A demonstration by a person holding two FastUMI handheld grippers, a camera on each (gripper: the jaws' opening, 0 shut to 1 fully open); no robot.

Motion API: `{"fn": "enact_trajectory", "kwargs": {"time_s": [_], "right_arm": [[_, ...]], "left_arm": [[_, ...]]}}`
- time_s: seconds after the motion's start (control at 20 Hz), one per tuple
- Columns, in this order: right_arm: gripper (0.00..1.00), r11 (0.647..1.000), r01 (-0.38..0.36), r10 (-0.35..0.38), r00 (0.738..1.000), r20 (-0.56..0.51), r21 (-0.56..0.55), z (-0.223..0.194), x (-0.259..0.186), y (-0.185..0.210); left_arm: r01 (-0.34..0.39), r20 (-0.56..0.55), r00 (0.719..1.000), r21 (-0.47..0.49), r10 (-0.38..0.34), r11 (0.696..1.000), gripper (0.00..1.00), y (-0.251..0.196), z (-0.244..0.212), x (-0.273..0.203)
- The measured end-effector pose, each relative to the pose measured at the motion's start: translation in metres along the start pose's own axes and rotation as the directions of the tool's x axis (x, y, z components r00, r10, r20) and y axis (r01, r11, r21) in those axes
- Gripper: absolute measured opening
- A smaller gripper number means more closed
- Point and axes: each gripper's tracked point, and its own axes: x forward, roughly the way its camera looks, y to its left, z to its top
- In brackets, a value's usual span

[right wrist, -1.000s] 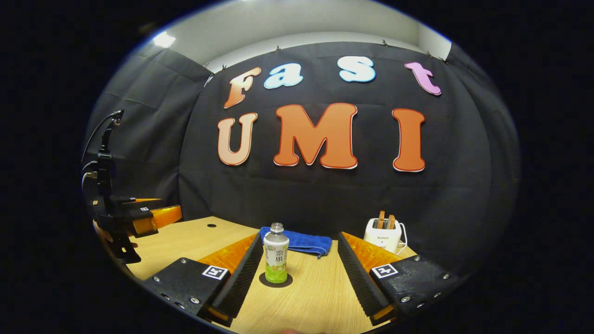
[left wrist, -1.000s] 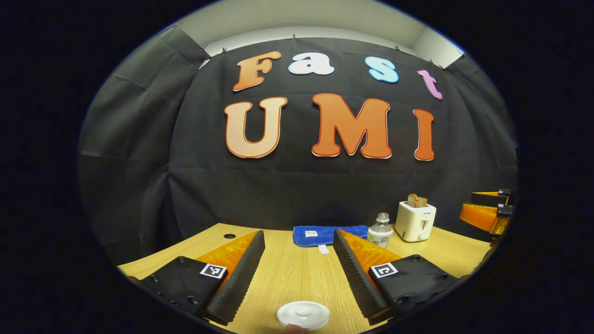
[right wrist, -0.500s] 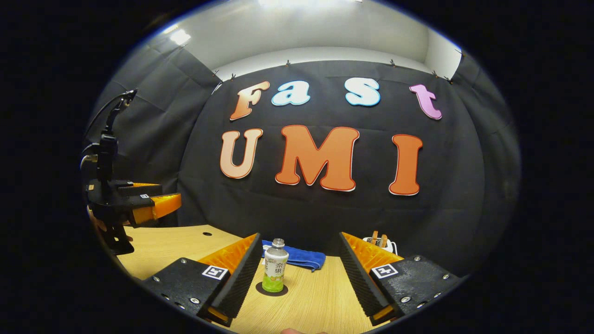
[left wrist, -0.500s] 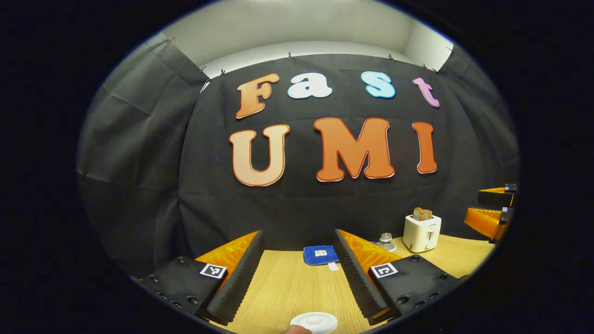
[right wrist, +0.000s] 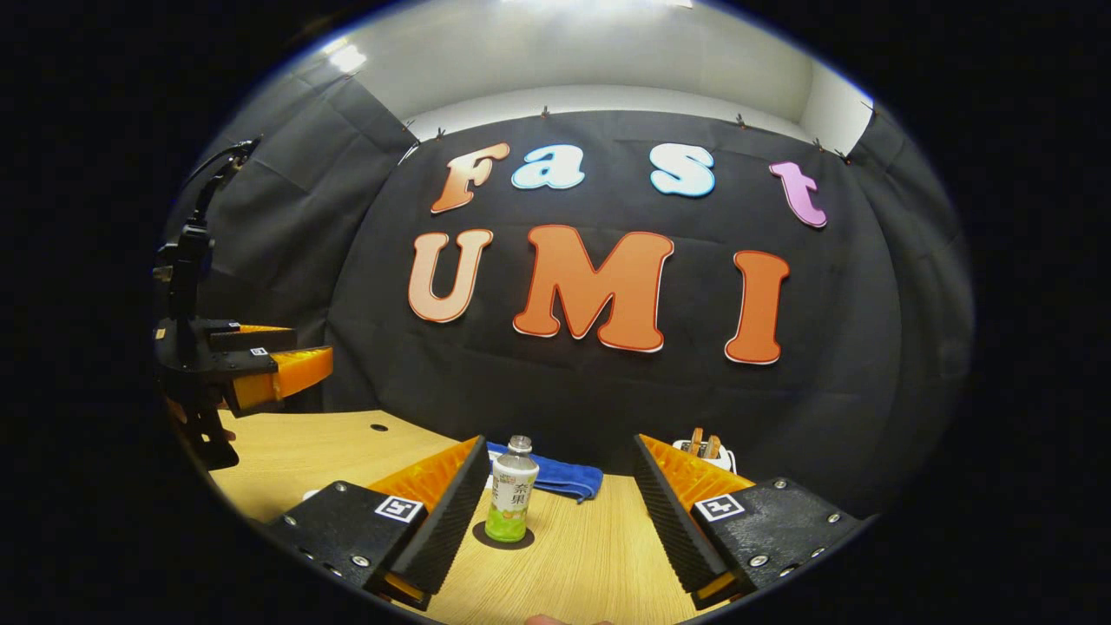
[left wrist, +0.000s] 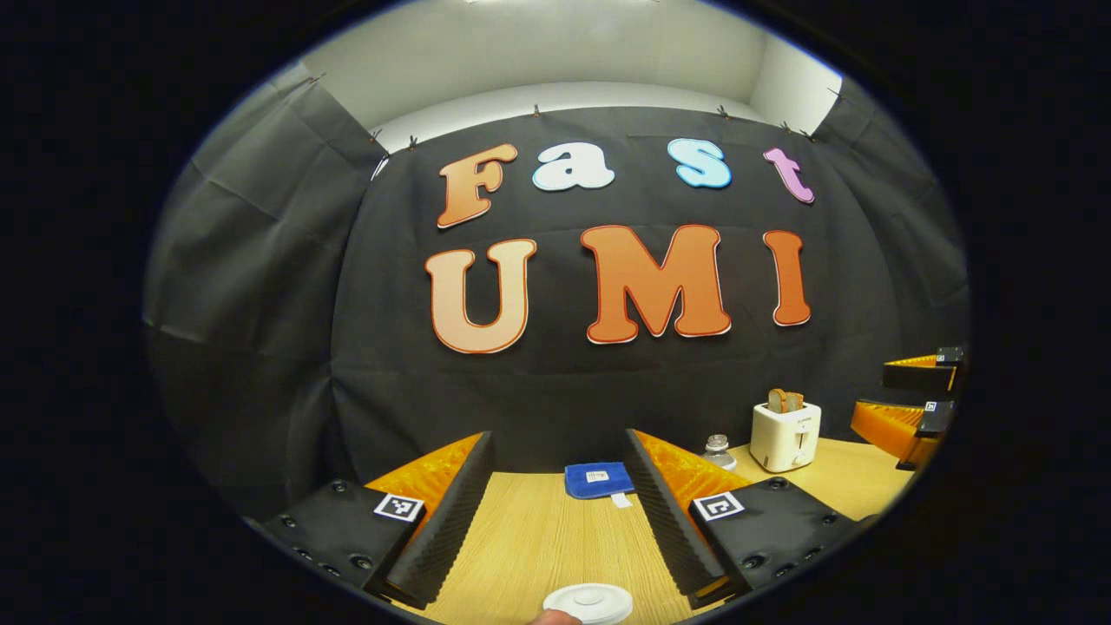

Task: Open the teacup lid with one hand, grasp the water bottle and pour water into the teacup with the other hand; after pouring, place the water bottle on the coaster and then close the teacup lid.

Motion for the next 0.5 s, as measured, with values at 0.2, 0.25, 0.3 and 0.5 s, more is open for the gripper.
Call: {"fn": "enact_trajectory", "kwargs": {"time_s": [0.2, 0.25, 0.3, 0.5], "right_arm": [[0.99, 1.0, 0.008, -0.008, 1.0, 0.017, 0.008, 0.01, 0.001, -0.002], [0.98, 1.0, 0.011, -0.012, 1.0, 0.018, 0.009, 0.012, 0.002, -0.004], [0.99, 1.0, 0.016, -0.016, 1.0, 0.019, 0.009, 0.013, 0.003, -0.005], [0.99, 1.0, 0.021, -0.021, 1.0, 0.015, 0.015, 0.018, 0.006, -0.007]], "left_arm": [[-0.01, -0.002, 1.0, -0.018, 0.01, 1.0, 0.97, 0.003, 0.001, 0.0], [-0.014, -0.002, 1.0, -0.019, 0.014, 1.0, 0.97, 0.004, 0.0, 0.001], [-0.018, -0.004, 1.0, -0.022, 0.018, 1.0, 0.97, 0.006, 0.0, 0.001], [-0.034, -0.014, 0.999, -0.023, 0.034, 0.999, 0.97, 0.011, 0.002, 0.004]]}}
